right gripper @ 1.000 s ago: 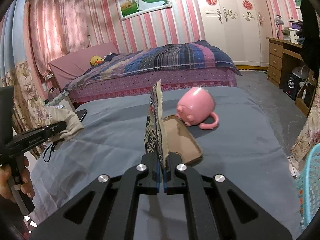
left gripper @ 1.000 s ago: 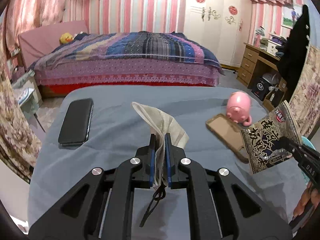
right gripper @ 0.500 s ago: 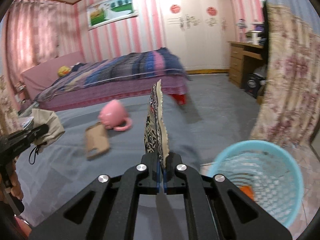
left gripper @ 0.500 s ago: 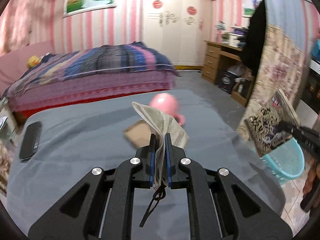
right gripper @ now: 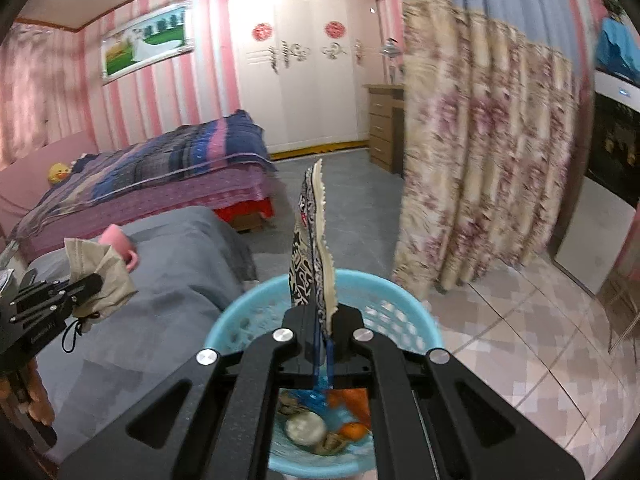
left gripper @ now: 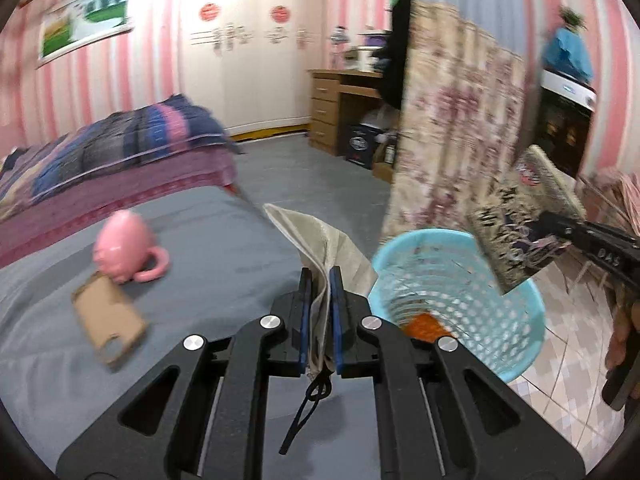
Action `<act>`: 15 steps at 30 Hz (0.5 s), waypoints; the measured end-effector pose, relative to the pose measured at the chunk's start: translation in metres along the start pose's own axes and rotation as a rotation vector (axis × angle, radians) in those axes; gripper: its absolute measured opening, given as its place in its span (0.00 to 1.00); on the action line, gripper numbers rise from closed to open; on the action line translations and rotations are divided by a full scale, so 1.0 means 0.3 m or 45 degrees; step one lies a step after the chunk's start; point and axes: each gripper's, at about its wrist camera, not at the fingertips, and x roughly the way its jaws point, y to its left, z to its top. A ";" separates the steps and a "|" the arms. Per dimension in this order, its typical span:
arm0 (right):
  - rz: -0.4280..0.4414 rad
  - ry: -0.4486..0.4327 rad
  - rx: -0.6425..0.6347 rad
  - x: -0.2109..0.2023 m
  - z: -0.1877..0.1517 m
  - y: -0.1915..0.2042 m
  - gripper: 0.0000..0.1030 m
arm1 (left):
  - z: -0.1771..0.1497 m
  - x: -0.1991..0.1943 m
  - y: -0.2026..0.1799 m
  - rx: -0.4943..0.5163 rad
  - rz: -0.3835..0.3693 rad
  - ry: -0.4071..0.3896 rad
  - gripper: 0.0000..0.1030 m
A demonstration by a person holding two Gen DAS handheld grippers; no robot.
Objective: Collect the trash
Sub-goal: 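Carry the face mask and snack packet over the basket and open both tools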
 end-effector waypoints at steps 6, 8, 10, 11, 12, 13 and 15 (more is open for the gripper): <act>-0.030 0.039 0.033 0.047 -0.046 -0.080 0.02 | -0.012 0.128 -0.144 0.035 -0.095 0.066 0.07; -0.039 0.046 0.051 0.060 -0.060 -0.097 0.02 | -0.008 0.171 -0.177 0.048 -0.121 0.090 0.07; -0.044 0.051 0.066 0.075 -0.069 -0.120 0.02 | 0.000 0.208 -0.201 0.056 -0.139 0.111 0.10; -0.045 0.053 0.068 0.080 -0.074 -0.117 0.02 | 0.001 0.223 -0.211 0.063 -0.147 0.119 0.12; -0.046 0.054 0.071 0.084 -0.078 -0.121 0.02 | 0.000 0.238 -0.221 0.073 -0.152 0.126 0.21; -0.047 0.055 0.073 0.089 -0.081 -0.126 0.02 | -0.001 0.249 -0.223 0.083 -0.148 0.137 0.40; -0.050 0.061 0.074 0.098 -0.088 -0.132 0.02 | 0.002 0.264 -0.232 0.092 -0.108 0.132 0.61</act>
